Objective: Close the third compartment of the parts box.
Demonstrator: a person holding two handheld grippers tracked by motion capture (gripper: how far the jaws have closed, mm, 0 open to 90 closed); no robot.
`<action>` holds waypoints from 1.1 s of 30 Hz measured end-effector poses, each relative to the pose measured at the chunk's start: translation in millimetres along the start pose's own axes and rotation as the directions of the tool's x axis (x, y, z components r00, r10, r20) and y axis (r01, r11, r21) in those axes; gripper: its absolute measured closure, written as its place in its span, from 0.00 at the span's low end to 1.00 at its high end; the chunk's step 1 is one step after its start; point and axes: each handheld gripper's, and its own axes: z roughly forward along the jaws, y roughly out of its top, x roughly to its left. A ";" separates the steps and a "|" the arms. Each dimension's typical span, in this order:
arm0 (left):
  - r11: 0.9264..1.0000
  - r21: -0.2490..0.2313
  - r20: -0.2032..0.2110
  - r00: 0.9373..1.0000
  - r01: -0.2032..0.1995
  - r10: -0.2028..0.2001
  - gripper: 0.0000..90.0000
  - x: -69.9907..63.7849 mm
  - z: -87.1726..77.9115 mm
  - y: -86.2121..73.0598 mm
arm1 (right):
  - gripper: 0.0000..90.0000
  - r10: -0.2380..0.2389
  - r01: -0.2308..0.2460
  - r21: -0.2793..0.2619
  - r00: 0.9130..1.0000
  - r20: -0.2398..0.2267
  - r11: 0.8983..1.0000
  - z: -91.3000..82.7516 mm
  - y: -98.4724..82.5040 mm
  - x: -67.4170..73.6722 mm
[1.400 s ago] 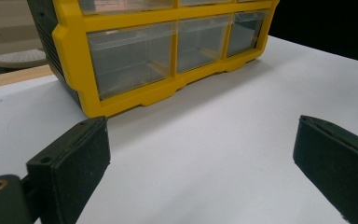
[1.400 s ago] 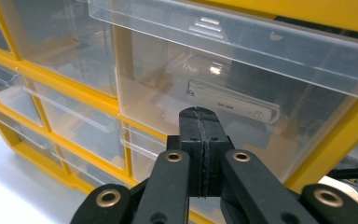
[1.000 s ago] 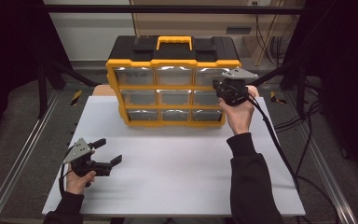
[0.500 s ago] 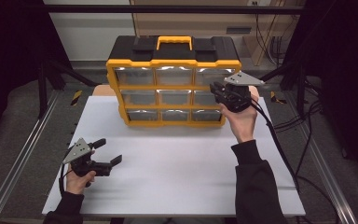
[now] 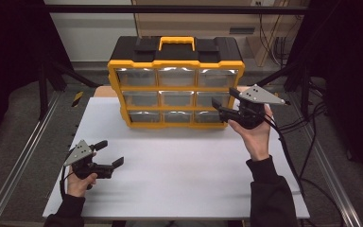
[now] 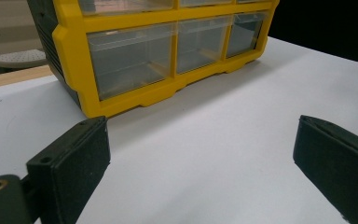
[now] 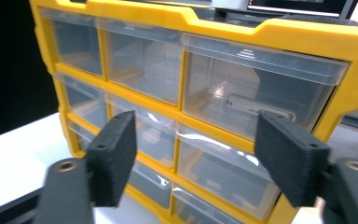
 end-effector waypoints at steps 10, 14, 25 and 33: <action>1.000 0.001 0.001 1.000 -0.002 0.002 0.04 -0.6 0.3 0.0 | 0.07 0.016 -0.017 -0.012 0.999 -0.028 1.000 -14.2 -25.9 4.7; 1.000 0.001 0.002 1.000 -0.002 0.002 0.04 -0.7 0.3 0.0 | 0.04 0.022 -0.022 0.007 0.999 -0.034 1.000 -18.2 -40.4 4.5; 1.000 0.002 0.004 1.000 -0.003 0.003 0.04 -1.1 0.9 -0.2 | 0.01 0.056 -0.053 0.062 0.997 -0.056 0.997 -27.5 -73.2 2.4; 1.000 0.002 0.004 1.000 -0.003 0.003 0.04 -1.2 0.9 -0.3 | 0.01 0.072 -0.067 0.096 0.996 -0.050 0.993 -34.2 -98.7 -2.3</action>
